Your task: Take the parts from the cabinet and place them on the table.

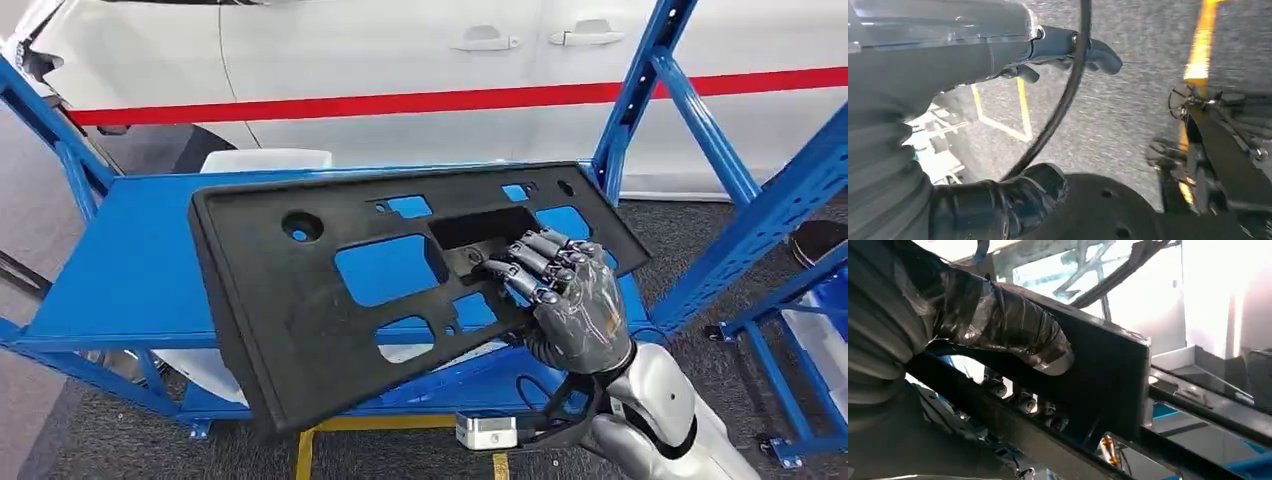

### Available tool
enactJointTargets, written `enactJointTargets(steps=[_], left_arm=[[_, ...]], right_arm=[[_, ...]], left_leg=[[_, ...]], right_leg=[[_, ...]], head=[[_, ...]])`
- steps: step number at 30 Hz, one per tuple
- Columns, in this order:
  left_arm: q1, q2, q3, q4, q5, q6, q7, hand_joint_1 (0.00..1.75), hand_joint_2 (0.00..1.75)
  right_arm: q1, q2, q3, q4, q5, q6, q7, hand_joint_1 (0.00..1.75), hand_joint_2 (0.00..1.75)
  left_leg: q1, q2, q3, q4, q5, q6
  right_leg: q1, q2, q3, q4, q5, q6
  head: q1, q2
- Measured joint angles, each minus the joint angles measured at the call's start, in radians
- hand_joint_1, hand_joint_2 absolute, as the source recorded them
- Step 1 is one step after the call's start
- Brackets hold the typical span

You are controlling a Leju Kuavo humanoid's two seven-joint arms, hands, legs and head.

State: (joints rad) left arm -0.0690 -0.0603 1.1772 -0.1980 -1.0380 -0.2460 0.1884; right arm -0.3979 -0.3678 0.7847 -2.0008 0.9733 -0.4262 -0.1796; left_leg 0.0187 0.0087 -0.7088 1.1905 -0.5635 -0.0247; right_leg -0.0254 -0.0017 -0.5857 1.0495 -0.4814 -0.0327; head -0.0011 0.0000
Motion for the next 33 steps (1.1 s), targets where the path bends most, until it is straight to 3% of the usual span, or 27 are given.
enactJointTargets(steps=[1, 2, 3, 5, 6, 7, 8, 9, 11, 12, 13, 14, 16, 17, 18, 19, 21, 22, 23, 24, 26, 27, 28, 29, 31, 32, 33], left_arm=[[0.0, 0.0, 0.0, 0.0, 0.0, 0.0, 0.0, 0.0, 1.75], [0.0, 0.0, 0.0, 0.0, 0.0, 0.0, 0.0, 0.0, 1.75], [-0.001, 0.0, 0.0, 0.0, 0.001, 0.0, 0.0, 0.0, 1.75], [0.0, 0.001, 0.0, 0.0, 0.008, -0.001, 0.0, 0.0, 1.75], [0.0, 0.002, 0.0, 0.0, 0.009, -0.002, 0.0, 0.0, 1.75], [-0.002, 0.006, 0.0, 0.0, 0.009, -0.002, 0.0, 0.0, 1.75], [-0.002, 0.009, 0.0, 0.0, 0.009, -0.002, 0.0, 0.0, 1.75], [-0.003, 0.01, 0.0, 0.0, 0.009, -0.004, 0.0, 0.0, 1.75], [-0.004, 0.011, 0.001, 0.0, 0.009, -0.005, 0.0, 0.0, 1.75], [-0.004, 0.011, 0.001, 0.0, 0.01, -0.004, 0.0, 0.0, 1.75], [-0.005, 0.011, 0.001, 0.0, 0.013, -0.004, 0.0, 0.0, 1.75], [-0.006, 0.011, 0.003, 0.0, 0.022, -0.003, -0.002, 0.0, 1.75], [-0.002, 0.015, 0.008, 0.0, 0.037, -0.002, -0.009, 0.0, 1.75], [-0.001, 0.016, 0.01, 0.0, 0.047, -0.004, -0.011, 0.0, 1.75], [-0.001, 0.018, 0.011, 0.0, 0.058, -0.01, -0.013, 0.0, 1.75], [-0.002, 0.018, 0.014, 0.0, 0.065, -0.015, -0.015, 0.0, 1.75], [-0.002, 0.017, 0.016, 0.0, 0.061, -0.015, -0.015, 0.0, 1.75], [-0.005, 0.017, 0.016, 0.0, 0.054, -0.011, -0.014, 0.0, 1.75], [-0.004, 0.017, 0.016, 0.0, 0.049, -0.004, -0.014, 0.0, 1.75], [-0.002, 0.017, 0.016, 0.0, 0.043, 0.0, -0.014, 0.0, 1.75], [0.001, 0.017, 0.016, 0.0, 0.043, 0.004, -0.016, 0.0, 1.75], [0.01, 0.018, 0.016, 0.0, 0.045, 0.002, -0.016, 0.0, 1.75], [0.011, 0.017, 0.016, 0.0, 0.05, -0.002, -0.019, 0.0, 1.75], [0.011, 0.016, 0.017, 0.001, 0.054, -0.003, -0.019, 0.0, 1.75], [0.011, 0.016, 0.019, 0.001, 0.054, -0.003, -0.021, 0.0, 1.75], [0.011, 0.017, 0.019, 0.001, 0.053, -0.003, -0.022, 0.0, 1.75], [0.01, 0.016, 0.019, 0.001, 0.047, 0.0, -0.023, 0.0, 1.75]], right_arm=[[0.0, -0.003, -0.001, -0.006, -0.019, 0.009, -0.008, 1.75, 1.75], [0.001, -0.008, -0.003, -0.011, -0.038, 0.019, -0.016, 1.75, 1.75], [0.002, -0.01, -0.004, -0.016, -0.055, 0.026, -0.026, 1.75, 1.75], [0.003, -0.01, -0.006, -0.028, -0.06, 0.033, -0.043, 1.75, 1.75], [0.004, -0.01, -0.006, -0.035, -0.06, 0.036, -0.047, 1.75, 1.75], [0.004, -0.01, -0.006, -0.042, -0.06, 0.037, -0.047, 1.75, 1.75], [0.005, -0.011, -0.006, -0.047, -0.06, 0.037, -0.05, 1.75, 1.75], [0.006, -0.011, -0.006, -0.048, -0.06, 0.039, -0.05, 1.75, 1.75], [0.006, -0.011, -0.006, -0.054, -0.06, 0.04, -0.05, 1.75, 1.75], [0.006, -0.011, -0.006, -0.056, -0.06, 0.04, -0.05, 1.75, 1.75], [0.008, -0.011, -0.006, -0.056, -0.059, 0.041, -0.052, 1.75, 1.75], [0.004, -0.009, -0.005, -0.056, -0.053, 0.044, -0.053, 1.75, 1.75], [-0.004, 0.018, 0.007, -0.052, -0.023, 0.058, -0.046, 1.75, 1.75], [-0.01, 0.036, 0.017, -0.046, -0.007, 0.061, -0.032, 1.75, 1.75], [-0.026, 0.062, 0.036, -0.029, 0.013, 0.064, -0.013, 1.75, 1.75], [-0.048, 0.094, 0.056, -0.005, 0.026, 0.066, 0.005, 1.75, 1.75], [-0.089, 0.149, 0.083, 0.037, 0.033, 0.064, 0.03, 1.75, 1.75], [-0.108, 0.167, 0.089, 0.05, 0.032, 0.061, 0.036, 1.75, 1.75], [-0.125, 0.182, 0.095, 0.061, 0.027, 0.059, 0.038, 1.75, 1.75], [-0.133, 0.192, 0.098, 0.068, 0.021, 0.054, 0.042, 1.75, 1.75], [-0.142, 0.199, 0.101, 0.08, 0.014, 0.041, 0.043, 1.75, 1.75], [-0.144, 0.2, 0.103, 0.086, 0.013, 0.039, 0.043, 1.75, 1.75], [-0.145, 0.203, 0.106, 0.091, 0.012, 0.037, 0.044, 1.75, 1.75], [-0.146, 0.206, 0.107, 0.095, 0.012, 0.035, 0.044, 1.75, 1.75], [-0.147, 0.21, 0.107, 0.102, 0.012, 0.031, 0.047, 1.75, 1.75], [-0.146, 0.21, 0.108, 0.106, 0.013, 0.028, 0.05, 1.75, 1.75], [-0.141, 0.209, 0.108, 0.109, 0.014, 0.022, 0.055, 1.75, 1.75]], left_leg=[[0.0, 0.0, -0.017, 0.074, -0.038, -0.003], [0.0, 0.0, -0.021, 0.122, -0.05, -0.004], [0.0, 0.0, -0.007, 0.134, -0.036, -0.002], [-0.001, -0.002, 0.075, 0.048, 0.028, 0.009], [-0.006, -0.004, 0.142, -0.039, 0.048, 0.02], [-0.012, -0.008, 0.212, -0.132, 0.029, 0.037], [-0.015, -0.006, 0.246, -0.2, 0.01, 0.042], [-0.018, -0.006, 0.234, -0.187, 0.024, 0.038], [-0.025, -0.007, 0.229, -0.197, 0.036, 0.048], [-0.013, -0.005, 0.224, -0.218, 0.061, 0.057], [-0.014, 0.003, 0.215, -0.222, 0.074, 0.062], [-0.013, 0.004, 0.201, -0.222, 0.086, 0.073], [-0.015, 0.008, 0.171, -0.22, 0.111, 0.073], [-0.015, 0.008, 0.153, -0.217, 0.123, 0.072], [-0.015, 0.009, 0.132, -0.211, 0.135, 0.068], [-0.015, 0.012, 0.112, -0.203, 0.144, 0.065], [-0.012, 0.013, 0.073, -0.182, 0.158, 0.056], [-0.012, 0.013, 0.059, -0.166, 0.162, 0.051], [-0.017, 0.008, 0.043, -0.153, 0.165, 0.045], [-0.017, 0.006, 0.044, -0.152, 0.172, 0.037], [-0.012, 0.005, 0.043, -0.155, 0.19, 0.024], [-0.011, 0.002, 0.038, -0.16, 0.199, 0.015], [-0.006, -0.001, 0.031, -0.147, 0.17, 0.009], [-0.006, 0.0, 0.017, -0.114, 0.112, 0.006], [-0.005, 0.0, -0.012, 0.014, -0.001, -0.001], [-0.005, -0.001, -0.024, 0.08, -0.03, -0.004], [-0.005, -0.001, -0.023, 0.123, -0.026, -0.004]], right_leg=[[0.003, 0.0, -0.015, 0.001, 0.011, -0.001], [0.005, 0.0, -0.03, 0.003, 0.021, -0.001], [0.007, 0.0, -0.045, 0.005, 0.031, -0.001], [0.012, 0.001, -0.072, 0.006, 0.051, 0.0], [0.014, 0.002, -0.081, 0.006, 0.062, 0.003], [0.012, 0.001, -0.084, 0.006, 0.071, 0.004], [0.017, 0.001, -0.088, 0.004, 0.078, 0.012], [0.012, -0.003, -0.082, -0.004, 0.088, 0.021], [0.006, -0.004, -0.08, -0.016, 0.109, 0.034], [0.011, -0.003, -0.085, -0.016, 0.112, 0.041], [0.008, 0.0, -0.094, -0.001, 0.075, 0.041], [0.01, 0.001, -0.108, 0.041, 0.01, 0.041], [0.009, 0.001, -0.136, 0.182, -0.106, 0.046], [0.009, 0.0, -0.145, 0.242, -0.125, 0.048], [0.008, 0.0, -0.14, 0.278, -0.108, 0.05], [0.006, 0.0, -0.119, 0.272, -0.072, 0.051], [0.0, -0.001, -0.02, 0.159, -0.009, 0.054], [-0.002, -0.001, 0.041, 0.076, -0.028, 0.054], [0.005, 0.0, 0.084, 0.004, -0.075, 0.052], [0.009, 0.001, 0.076, 0.009, -0.075, 0.037], [0.013, 0.003, 0.065, 0.004, -0.066, 0.023], [0.01, 0.001, 0.059, -0.003, -0.053, 0.009], [0.007, -0.004, 0.052, -0.006, -0.038, -0.001], [0.007, -0.003, 0.039, -0.008, -0.027, -0.008], [0.009, -0.004, 0.011, -0.008, -0.003, -0.013], [0.01, -0.003, -0.001, -0.007, 0.009, -0.012], [0.011, -0.003, -0.019, -0.004, 0.021, -0.01]], head=[[0.001, 0.0], [0.0, 0.0], [0.0, 0.0], [0.0, 0.0], [0.0, 0.0], [0.0, 0.0], [0.001, 0.0], [0.001, 0.0], [0.0, 0.0], [0.002, 0.0], [0.001, 0.0], [0.003, 0.0], [0.002, 0.0], [0.002, 0.0], [0.002, 0.0], [0.002, 0.0], [0.002, 0.0], [0.002, 0.0], [0.003, 0.0], [0.0, 0.0], [0.0, 0.0], [0.003, 0.0], [0.001, 0.0], [0.001, 0.0], [0.0, 0.0], [0.001, 0.0], [0.0, 0.0]])
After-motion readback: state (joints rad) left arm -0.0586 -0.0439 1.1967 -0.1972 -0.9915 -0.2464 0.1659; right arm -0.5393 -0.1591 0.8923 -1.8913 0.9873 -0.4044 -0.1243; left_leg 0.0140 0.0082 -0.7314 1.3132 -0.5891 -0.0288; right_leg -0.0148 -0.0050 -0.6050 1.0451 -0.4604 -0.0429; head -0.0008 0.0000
